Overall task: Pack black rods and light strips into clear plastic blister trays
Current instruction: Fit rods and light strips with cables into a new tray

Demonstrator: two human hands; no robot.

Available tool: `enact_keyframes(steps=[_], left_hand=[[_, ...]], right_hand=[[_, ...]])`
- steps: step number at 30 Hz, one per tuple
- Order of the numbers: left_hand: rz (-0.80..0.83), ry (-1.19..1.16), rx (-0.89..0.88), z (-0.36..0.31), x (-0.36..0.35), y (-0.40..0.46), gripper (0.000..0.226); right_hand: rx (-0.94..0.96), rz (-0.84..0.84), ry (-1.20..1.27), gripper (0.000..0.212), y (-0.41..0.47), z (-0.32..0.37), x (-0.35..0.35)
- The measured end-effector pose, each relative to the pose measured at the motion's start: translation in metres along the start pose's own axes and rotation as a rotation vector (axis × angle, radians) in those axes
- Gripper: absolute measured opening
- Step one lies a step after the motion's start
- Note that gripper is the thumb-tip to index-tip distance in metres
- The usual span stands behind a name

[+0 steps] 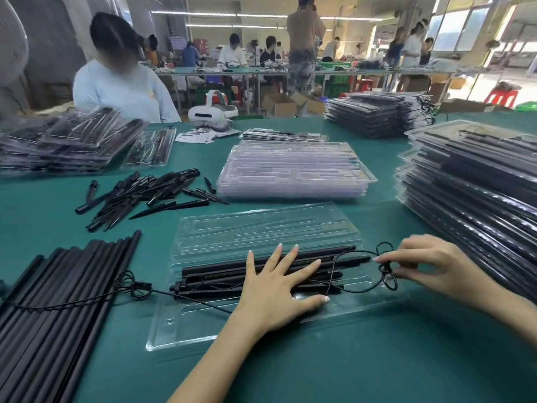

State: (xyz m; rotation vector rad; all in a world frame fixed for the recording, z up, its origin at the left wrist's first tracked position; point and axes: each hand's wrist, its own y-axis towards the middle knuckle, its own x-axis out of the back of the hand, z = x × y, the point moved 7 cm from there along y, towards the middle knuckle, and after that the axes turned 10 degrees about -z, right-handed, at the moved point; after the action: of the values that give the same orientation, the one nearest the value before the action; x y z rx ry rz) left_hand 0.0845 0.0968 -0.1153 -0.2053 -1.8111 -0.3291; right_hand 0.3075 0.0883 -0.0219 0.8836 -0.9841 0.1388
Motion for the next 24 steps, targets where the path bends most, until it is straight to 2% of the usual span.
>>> enact_keyframes(steps=[2, 4, 8, 10, 11, 13, 16, 17, 19, 21, 24], left_hand=[[0.018, 0.008, 0.011, 0.000, 0.000, 0.001, 0.067], [0.044, 0.008, 0.025, 0.000, 0.000, 0.001, 0.069], [0.110, 0.013, 0.053, 0.000, -0.001, 0.002, 0.072], [0.119, 0.016, 0.066, -0.001, -0.001, 0.003, 0.073], [0.117, 0.016, 0.070, -0.001, -0.001, 0.003, 0.074], [0.108, 0.013, 0.069, -0.002, -0.001, 0.002, 0.074], [0.070, 0.008, 0.059, -0.002, 0.001, 0.000, 0.073], [0.042, 0.010, 0.051, -0.003, 0.002, -0.001, 0.073], [-0.050, 0.014, -0.011, -0.007, 0.007, -0.005, 0.068], [-0.115, -0.022, -0.160, -0.019, 0.010, -0.008, 0.061], [-0.042, -0.074, -0.326, -0.033, 0.006, -0.009, 0.048]], right_hand=[[0.076, -0.034, 0.023, 0.027, 0.001, 0.001, 0.006], [0.074, -0.027, 0.071, 0.024, 0.002, 0.000, 0.009], [-0.249, 0.034, 0.334, 0.015, -0.002, -0.012, -0.002], [-0.414, -0.039, 0.408, 0.016, -0.006, -0.023, -0.008], [-0.448, -0.089, 0.368, 0.018, -0.007, -0.025, -0.009], [-0.363, -0.159, 0.133, 0.020, -0.004, -0.024, -0.007], [-0.004, -0.175, -0.275, 0.010, 0.002, -0.012, -0.007], [0.094, -0.153, -0.350, 0.014, 0.002, -0.012, -0.007], [0.240, -0.082, -0.427, 0.033, -0.005, -0.018, -0.009], [0.283, -0.049, -0.449, 0.044, -0.011, -0.026, -0.012], [0.301, -0.042, -0.419, 0.048, -0.014, -0.029, -0.018]])
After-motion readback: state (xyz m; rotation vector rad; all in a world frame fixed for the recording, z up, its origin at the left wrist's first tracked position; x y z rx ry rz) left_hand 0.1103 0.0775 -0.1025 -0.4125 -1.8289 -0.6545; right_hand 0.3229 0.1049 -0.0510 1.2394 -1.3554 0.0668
